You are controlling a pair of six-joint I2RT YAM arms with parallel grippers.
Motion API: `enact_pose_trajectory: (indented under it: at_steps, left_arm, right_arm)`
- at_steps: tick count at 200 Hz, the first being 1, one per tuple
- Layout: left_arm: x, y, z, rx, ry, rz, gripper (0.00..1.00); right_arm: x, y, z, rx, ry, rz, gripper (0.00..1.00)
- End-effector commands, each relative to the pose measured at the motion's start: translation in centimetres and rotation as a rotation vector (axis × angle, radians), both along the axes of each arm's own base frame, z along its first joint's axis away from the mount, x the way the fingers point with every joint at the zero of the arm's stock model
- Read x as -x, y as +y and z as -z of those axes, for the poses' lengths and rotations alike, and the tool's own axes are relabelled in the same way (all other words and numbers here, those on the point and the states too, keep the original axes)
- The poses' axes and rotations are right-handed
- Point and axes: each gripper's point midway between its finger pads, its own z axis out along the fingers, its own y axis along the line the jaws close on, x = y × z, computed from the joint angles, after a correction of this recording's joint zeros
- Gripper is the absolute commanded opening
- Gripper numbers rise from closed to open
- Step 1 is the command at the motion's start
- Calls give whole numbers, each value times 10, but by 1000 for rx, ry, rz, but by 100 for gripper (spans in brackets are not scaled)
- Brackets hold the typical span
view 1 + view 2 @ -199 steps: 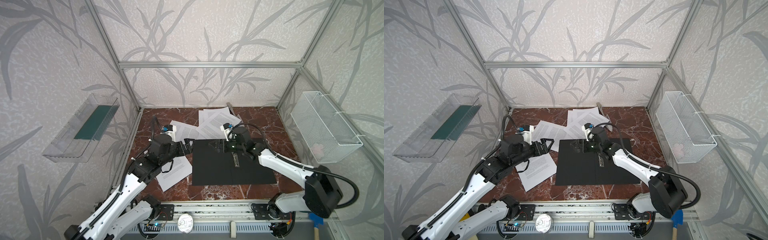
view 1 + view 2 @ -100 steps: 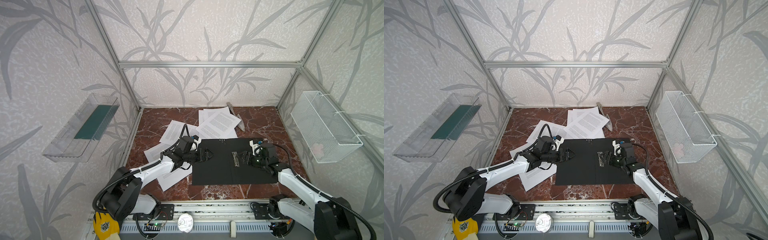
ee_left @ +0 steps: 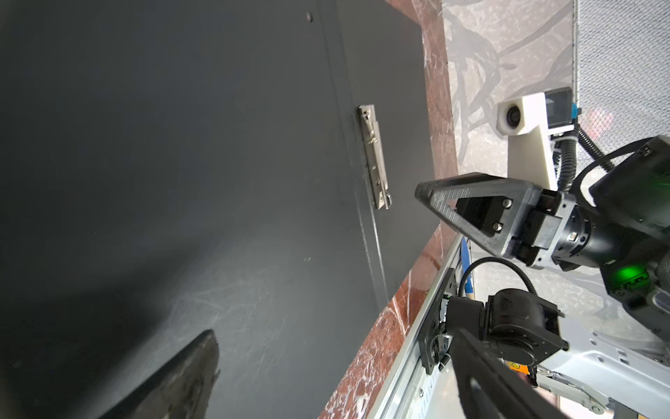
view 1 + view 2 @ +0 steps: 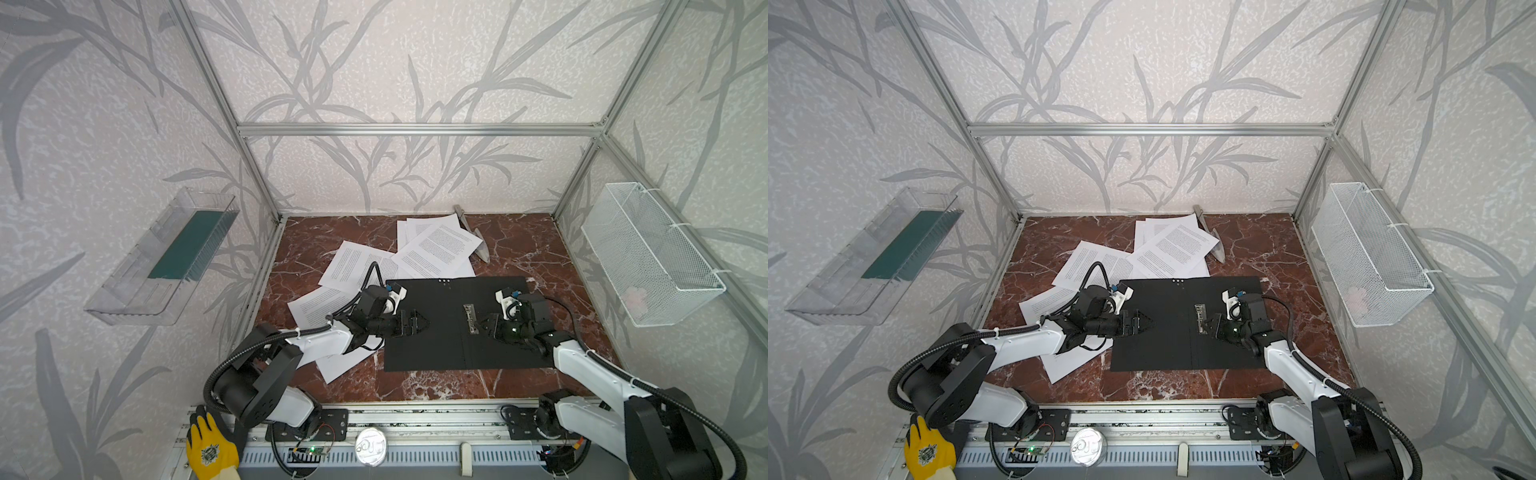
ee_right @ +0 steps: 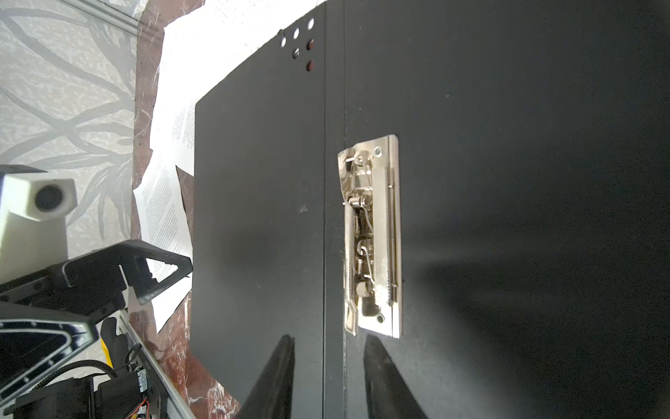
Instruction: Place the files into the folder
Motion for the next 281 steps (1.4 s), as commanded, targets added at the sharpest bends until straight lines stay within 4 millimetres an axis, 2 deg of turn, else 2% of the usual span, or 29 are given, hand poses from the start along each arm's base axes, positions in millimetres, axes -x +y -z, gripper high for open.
enact_pose_trajectory:
  at_steps: [1,39,63,91,151,281]
  left_arm:
    - [4,-3,0,35,-2,22,99]
    - [16,3,19,4,48,33,99]
    - [20,16,35,-88,70,14,99]
    - [21,28,42,-161,62,-5,99]
    - [22,28,56,-197,108,3,99]
    - [21,32,61,-232,111,-5,99]
  right_arm:
    - [1,2,2,-15,8,-9,32]
    - [2,2,11,-8,40,-9,29]
    - [5,4,21,20,89,-22,25]
    - [7,9,30,20,129,-44,21]
    - [3,16,27,-7,118,-44,18]
    - [-7,14,29,7,112,-15,10]
